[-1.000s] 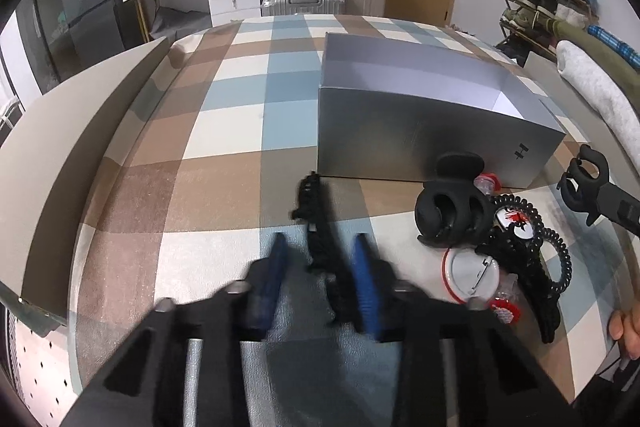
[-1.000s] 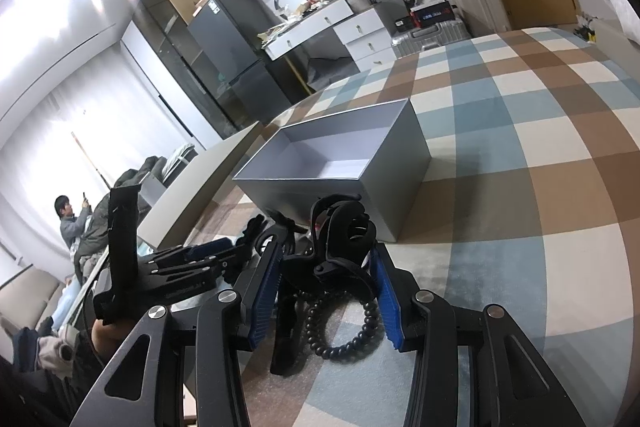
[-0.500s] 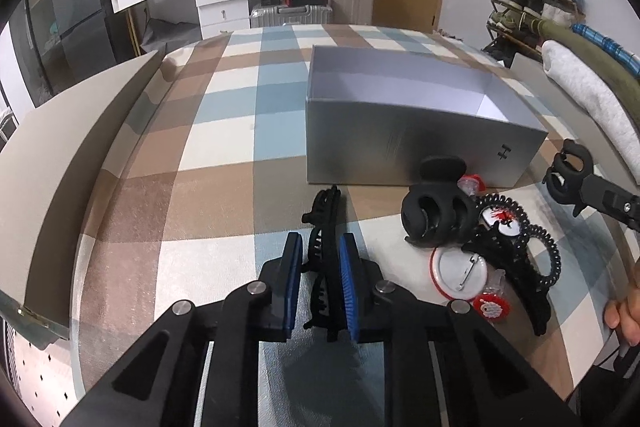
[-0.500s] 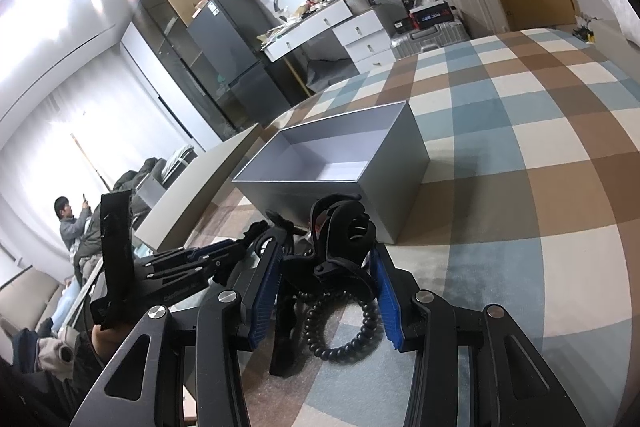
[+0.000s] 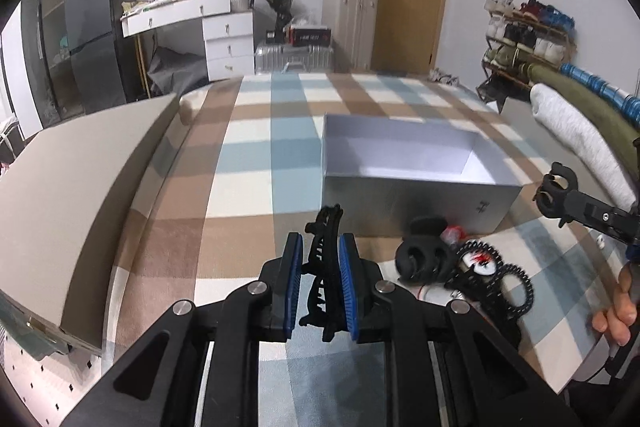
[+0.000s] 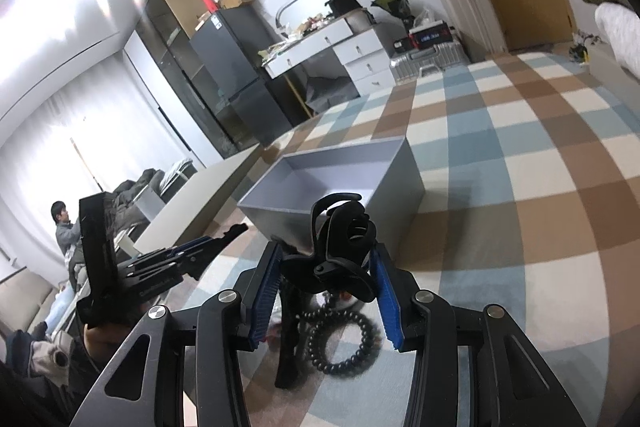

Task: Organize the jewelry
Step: 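Carry the headband with the left tool while the right tool carries the clip over the box, then open the right tool dropping the clip while the left tool releases the headband into the box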

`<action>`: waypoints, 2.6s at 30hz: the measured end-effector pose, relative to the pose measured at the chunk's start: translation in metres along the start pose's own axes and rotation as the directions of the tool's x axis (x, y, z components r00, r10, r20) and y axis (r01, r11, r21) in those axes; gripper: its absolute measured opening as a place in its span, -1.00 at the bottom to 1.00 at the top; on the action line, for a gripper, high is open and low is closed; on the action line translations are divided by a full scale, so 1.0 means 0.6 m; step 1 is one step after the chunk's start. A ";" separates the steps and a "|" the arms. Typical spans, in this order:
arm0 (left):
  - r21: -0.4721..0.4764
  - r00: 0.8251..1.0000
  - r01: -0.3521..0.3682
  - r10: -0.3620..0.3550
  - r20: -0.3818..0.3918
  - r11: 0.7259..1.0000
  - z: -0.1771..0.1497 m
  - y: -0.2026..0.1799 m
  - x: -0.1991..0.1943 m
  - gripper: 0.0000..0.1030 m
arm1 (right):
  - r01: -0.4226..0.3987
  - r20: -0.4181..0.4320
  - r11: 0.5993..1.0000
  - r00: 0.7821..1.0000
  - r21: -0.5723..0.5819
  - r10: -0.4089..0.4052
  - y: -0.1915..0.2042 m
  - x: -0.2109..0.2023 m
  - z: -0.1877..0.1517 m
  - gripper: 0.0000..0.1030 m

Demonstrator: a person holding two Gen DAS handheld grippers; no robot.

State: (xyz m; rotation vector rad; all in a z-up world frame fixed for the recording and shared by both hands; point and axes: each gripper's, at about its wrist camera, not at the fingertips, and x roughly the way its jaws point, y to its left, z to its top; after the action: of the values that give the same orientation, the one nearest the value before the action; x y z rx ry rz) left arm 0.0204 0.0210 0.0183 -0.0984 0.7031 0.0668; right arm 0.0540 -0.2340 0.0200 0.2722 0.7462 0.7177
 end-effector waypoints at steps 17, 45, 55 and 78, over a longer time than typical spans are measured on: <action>-0.030 0.997 0.050 -0.051 -0.064 0.998 -0.006 0.015 0.027 -0.89 | -0.017 0.004 1.000 1.000 0.002 0.017 -0.001 0.006 0.018 -0.15; 0.043 0.995 0.102 -0.102 -0.002 0.994 0.041 -0.043 0.014 -0.82 | -0.044 -0.008 0.998 0.999 -0.040 0.044 0.016 0.023 0.041 -0.15; 0.054 0.993 0.118 -0.117 -0.025 0.992 0.112 -0.064 0.093 -0.82 | -0.030 -0.062 0.999 0.998 -0.027 0.028 0.023 0.086 0.088 -0.15; 0.055 0.987 0.118 -0.111 -0.116 0.992 0.098 -0.080 0.138 -0.82 | 0.026 -0.162 1.000 0.986 0.017 -0.023 -0.018 0.143 0.104 -0.14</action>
State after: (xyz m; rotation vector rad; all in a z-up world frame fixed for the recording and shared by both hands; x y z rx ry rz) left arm 0.1258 -0.0177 0.0126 -0.0840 0.8102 -0.0707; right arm 0.1467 -0.1824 0.0147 0.2236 0.9100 0.7150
